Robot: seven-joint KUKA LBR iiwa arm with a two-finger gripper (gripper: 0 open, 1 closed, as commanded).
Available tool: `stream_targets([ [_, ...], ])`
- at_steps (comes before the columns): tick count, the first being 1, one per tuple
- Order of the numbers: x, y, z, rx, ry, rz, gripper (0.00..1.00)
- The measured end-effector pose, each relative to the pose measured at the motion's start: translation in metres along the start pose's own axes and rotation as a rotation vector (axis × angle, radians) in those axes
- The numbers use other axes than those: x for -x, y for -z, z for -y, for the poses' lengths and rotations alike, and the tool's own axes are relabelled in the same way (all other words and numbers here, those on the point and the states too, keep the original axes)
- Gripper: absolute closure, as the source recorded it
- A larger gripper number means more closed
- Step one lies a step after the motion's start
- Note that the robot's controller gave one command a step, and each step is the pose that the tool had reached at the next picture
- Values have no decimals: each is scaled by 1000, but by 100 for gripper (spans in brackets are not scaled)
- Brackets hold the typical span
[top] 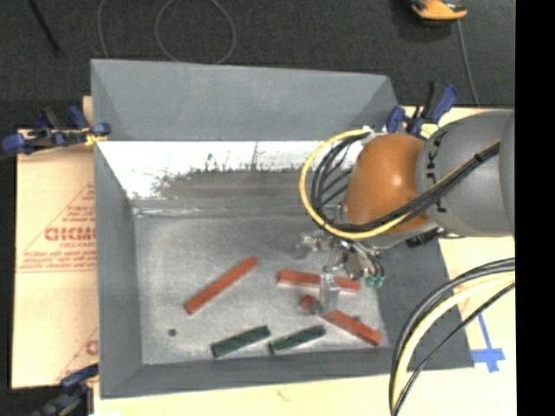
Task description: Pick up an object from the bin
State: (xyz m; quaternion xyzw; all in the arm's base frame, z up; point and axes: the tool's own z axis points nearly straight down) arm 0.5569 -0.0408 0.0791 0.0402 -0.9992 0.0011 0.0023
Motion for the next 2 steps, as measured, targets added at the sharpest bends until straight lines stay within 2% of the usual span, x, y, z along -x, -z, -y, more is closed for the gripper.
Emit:
stream_targets([
  [1, 3, 4, -3, 1, 2, 8, 100],
  [2, 2, 142, 0, 1, -64, 17, 100],
])
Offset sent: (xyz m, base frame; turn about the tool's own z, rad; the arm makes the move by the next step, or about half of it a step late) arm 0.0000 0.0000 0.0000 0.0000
